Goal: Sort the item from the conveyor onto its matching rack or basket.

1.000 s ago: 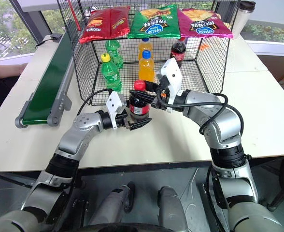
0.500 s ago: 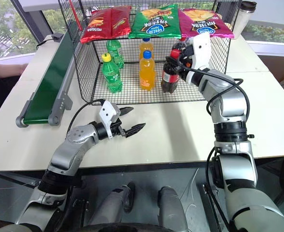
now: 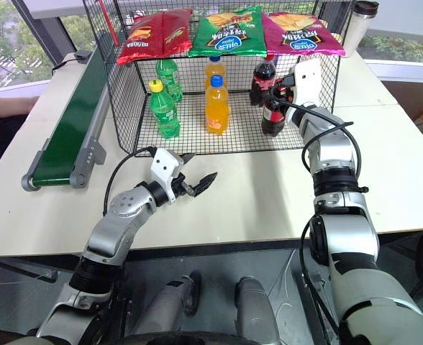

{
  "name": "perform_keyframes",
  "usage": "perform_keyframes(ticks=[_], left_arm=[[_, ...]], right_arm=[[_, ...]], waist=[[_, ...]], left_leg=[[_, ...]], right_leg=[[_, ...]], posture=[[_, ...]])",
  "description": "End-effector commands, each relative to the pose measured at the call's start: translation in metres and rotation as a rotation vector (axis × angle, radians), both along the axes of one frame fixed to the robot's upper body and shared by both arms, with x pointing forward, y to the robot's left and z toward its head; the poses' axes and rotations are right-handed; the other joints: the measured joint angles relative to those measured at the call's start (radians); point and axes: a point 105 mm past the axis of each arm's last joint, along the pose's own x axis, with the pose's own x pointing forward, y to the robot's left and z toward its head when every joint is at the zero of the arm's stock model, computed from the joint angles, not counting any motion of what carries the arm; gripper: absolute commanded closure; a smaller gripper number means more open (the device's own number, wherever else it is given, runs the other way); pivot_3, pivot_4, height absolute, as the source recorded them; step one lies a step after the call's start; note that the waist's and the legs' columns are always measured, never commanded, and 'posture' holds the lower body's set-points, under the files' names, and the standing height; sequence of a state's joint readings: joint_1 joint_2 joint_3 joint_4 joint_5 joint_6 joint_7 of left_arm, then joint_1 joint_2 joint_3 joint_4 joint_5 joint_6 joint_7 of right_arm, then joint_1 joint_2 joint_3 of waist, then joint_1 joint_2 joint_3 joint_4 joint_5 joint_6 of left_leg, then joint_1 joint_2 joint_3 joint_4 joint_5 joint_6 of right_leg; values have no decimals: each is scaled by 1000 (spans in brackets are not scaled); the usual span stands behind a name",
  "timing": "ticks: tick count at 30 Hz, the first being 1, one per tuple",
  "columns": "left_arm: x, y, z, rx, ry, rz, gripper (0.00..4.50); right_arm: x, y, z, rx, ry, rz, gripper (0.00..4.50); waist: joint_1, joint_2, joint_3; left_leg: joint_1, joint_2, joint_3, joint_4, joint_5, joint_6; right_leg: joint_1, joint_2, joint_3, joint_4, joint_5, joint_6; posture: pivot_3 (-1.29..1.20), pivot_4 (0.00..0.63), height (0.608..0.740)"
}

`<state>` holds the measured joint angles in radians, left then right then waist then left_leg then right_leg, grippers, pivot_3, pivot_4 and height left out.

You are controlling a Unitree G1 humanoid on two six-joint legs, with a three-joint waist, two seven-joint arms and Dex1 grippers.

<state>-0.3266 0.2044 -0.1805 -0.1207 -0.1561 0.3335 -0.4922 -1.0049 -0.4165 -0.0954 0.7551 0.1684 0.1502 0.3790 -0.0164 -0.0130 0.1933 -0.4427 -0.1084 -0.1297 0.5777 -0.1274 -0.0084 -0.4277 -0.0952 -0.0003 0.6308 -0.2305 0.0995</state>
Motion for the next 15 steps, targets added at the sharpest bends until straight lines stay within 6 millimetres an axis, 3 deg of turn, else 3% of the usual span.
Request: perform_keyframes(ticks=[1, 3, 4, 5, 9, 15], left_arm=[[0, -2, 12, -8, -53, -7, 85], [1, -2, 12, -6, -55, -8, 85], [1, -2, 13, -5, -56, -7, 0], [2, -2, 13, -5, -57, -7, 0], [2, -2, 13, -3, -58, -7, 0], [2, -2, 11, 1, -58, -8, 0]], right_arm=[[0, 0, 35, 24, -120, -6, 3350], [1, 0, 33, 22, -117, -3, 3350], [1, 0, 32, 24, -115, -1, 2321], [1, 0, 32, 25, -114, 1, 2051], [1, -2, 32, 12, -115, -3, 40], [-4, -9, 37, -24, -118, -13, 9]], waist=[[0, 0, 0], [0, 0, 0], [0, 0, 0], [0, 0, 0], [0, 0, 0], [1, 0, 0]], left_leg=[[0, 0, 0, 0, 0, 0], [0, 0, 0, 0, 0, 0], [0, 0, 0, 0, 0, 0], [0, 0, 0, 0, 0, 0], [0, 0, 0, 0, 0, 0], [0, 0, 0, 0, 0, 0]], right_leg=[[0, 0, 0, 0, 0, 0], [0, 0, 0, 0, 0, 0], [0, 0, 0, 0, 0, 0], [0, 0, 0, 0, 0, 0], [0, 0, 0, 0, 0, 0], [0, 0, 0, 0, 0, 0]], posture=[[0, 150, 738], [0, 150, 738], [0, 150, 738], [0, 150, 738], [0, 150, 738], [0, 150, 738]])
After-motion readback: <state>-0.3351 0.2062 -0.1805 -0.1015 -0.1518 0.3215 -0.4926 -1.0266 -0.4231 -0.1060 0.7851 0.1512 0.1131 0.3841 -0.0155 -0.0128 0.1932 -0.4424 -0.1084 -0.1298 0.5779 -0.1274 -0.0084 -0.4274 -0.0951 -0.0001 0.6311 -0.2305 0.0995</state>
